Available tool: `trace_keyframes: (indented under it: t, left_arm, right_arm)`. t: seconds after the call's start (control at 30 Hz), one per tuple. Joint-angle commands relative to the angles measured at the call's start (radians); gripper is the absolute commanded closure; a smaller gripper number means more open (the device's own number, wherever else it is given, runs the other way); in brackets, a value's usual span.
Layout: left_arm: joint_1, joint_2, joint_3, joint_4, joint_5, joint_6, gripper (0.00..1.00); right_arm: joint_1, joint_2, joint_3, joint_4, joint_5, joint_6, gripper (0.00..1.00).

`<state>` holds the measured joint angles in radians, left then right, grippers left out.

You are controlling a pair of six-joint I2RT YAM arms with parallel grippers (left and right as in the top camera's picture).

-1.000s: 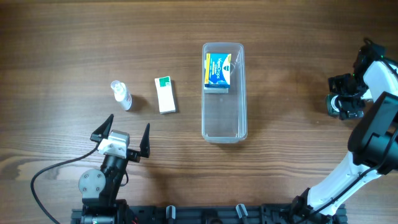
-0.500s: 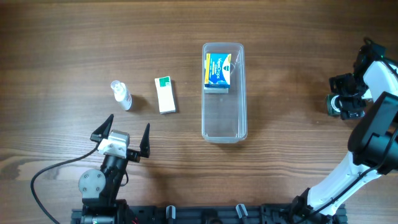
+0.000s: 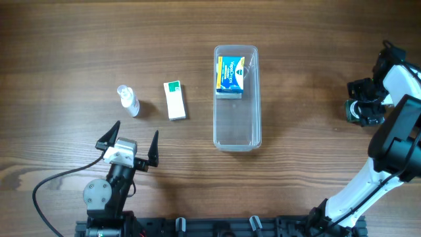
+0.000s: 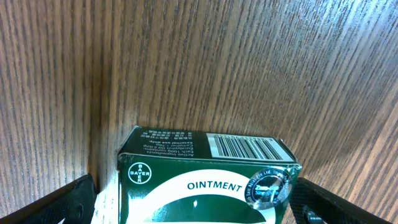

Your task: Pack container

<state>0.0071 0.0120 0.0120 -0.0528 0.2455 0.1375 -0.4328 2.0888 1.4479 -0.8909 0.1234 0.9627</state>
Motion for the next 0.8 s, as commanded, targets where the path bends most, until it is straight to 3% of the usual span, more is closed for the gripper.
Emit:
trace_keyframes:
  t: [0.0,0.13,0.47,0.77]
  left_arm:
    - [0.006,-0.005,-0.006,0.0,0.008,0.002,0.0]
    - [0.006,-0.005,-0.006,0.0,0.008,0.002,0.0]
    - [0.006,-0.005,-0.006,0.0,0.008,0.001,0.0]
    - [0.006,-0.005,-0.006,0.0,0.008,0.001,0.0]
  right_arm:
    - [-0.003,0.032,-0.001,0.005,-0.02,-0.019,0.05]
    - [-0.003,0.032,-0.001,0.004,-0.02,-0.012,0.07]
    - [-0.003,0.031,-0.001,-0.006,-0.019,-0.02,0.27]
    - [0.033,-0.046,0.032,-0.082,-0.027,-0.021,0.33]
